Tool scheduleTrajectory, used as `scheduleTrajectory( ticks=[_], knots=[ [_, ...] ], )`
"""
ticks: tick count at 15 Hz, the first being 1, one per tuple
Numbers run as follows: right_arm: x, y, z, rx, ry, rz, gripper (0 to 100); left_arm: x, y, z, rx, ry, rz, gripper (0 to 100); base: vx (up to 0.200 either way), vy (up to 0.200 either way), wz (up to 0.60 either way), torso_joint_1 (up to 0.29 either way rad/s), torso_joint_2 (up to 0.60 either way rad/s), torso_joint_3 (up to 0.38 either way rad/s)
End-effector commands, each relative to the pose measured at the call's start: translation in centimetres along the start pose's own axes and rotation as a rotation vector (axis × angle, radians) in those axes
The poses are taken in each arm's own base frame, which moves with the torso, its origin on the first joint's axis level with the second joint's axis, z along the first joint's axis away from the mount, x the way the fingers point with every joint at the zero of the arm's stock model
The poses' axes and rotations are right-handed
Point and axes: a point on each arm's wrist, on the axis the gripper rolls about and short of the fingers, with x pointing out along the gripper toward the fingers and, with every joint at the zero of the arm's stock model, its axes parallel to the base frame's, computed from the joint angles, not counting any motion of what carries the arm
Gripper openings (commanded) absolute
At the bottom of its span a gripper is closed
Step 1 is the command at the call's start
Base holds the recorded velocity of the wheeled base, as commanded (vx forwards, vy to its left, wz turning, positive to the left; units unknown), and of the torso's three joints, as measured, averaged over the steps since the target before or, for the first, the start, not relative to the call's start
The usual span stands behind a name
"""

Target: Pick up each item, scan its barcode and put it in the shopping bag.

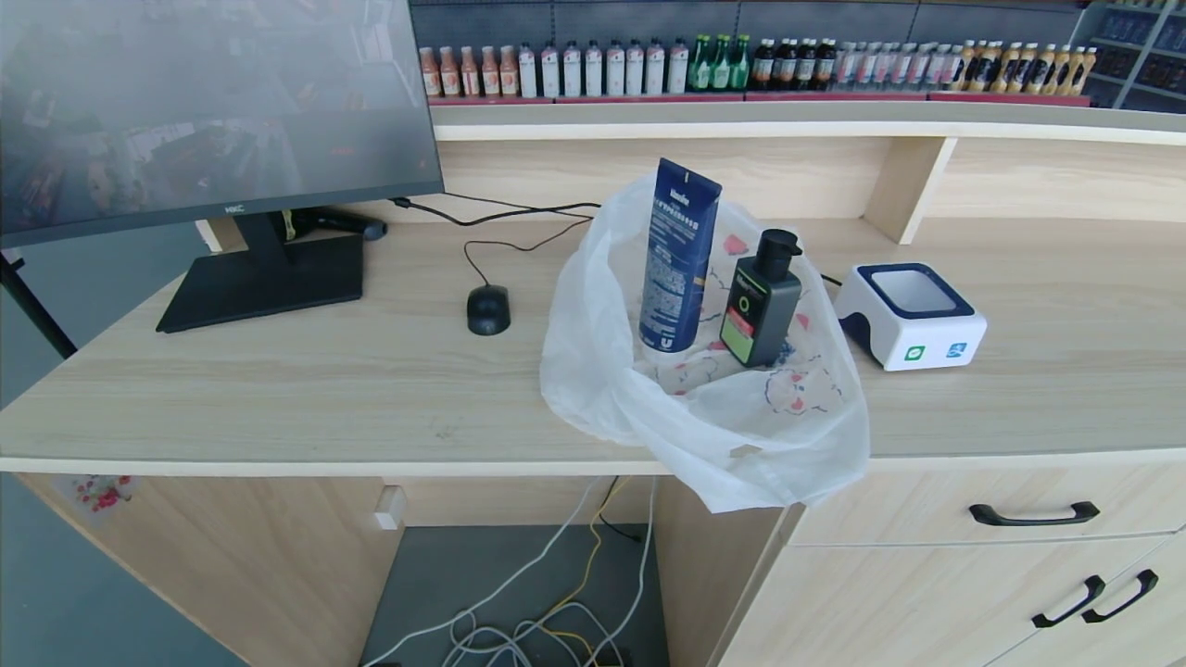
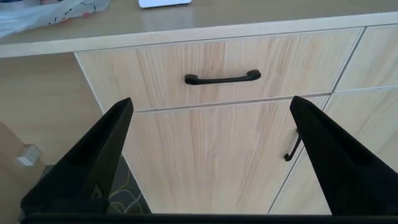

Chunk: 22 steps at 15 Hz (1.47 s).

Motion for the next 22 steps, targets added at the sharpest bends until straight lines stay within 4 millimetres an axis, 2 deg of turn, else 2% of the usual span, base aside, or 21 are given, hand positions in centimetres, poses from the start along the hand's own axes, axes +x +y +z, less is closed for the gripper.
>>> scheduleTrajectory(
  ticks=[1,3,11,14,18,22],
  knots=[
    [-0.01,0.0,-0.55,-0.006,0.05,-0.001,100,0.0,0.0,0.0,0.0,0.0,0.001,100,0.0,0.0,0.0,0.0,0.0,0.0],
    [-0.04,0.04,-1.02,0.023,0.096,0.023,100,0.0,0.0,0.0,-0.002,0.0,-0.001,100,0.0,0.0,0.0,0.0,0.0,0.0],
    [-0.04,0.07,-1.04,0.005,0.098,0.034,100,0.0,0.0,0.0,-0.005,0.0,0.001,100,0.0,0.0,0.0,0.0,0.0,0.0],
    [-0.04,0.07,-1.04,0.006,0.098,0.034,100,0.0,0.0,0.0,-0.003,0.0,-0.001,100,-0.2,0.0,0.0,0.005,0.0,0.001],
    [-0.04,0.07,-1.04,0.006,0.098,0.034,100,0.0,0.0,0.0,-0.008,0.0,0.001,100,0.0,0.0,0.0,0.0,0.0,0.0],
    [-0.04,0.07,-1.04,0.006,0.098,0.034,100,0.0,0.0,0.0,-0.006,0.0,0.001,100,0.0,-0.2,0.0,0.011,0.01,0.002]
  ],
)
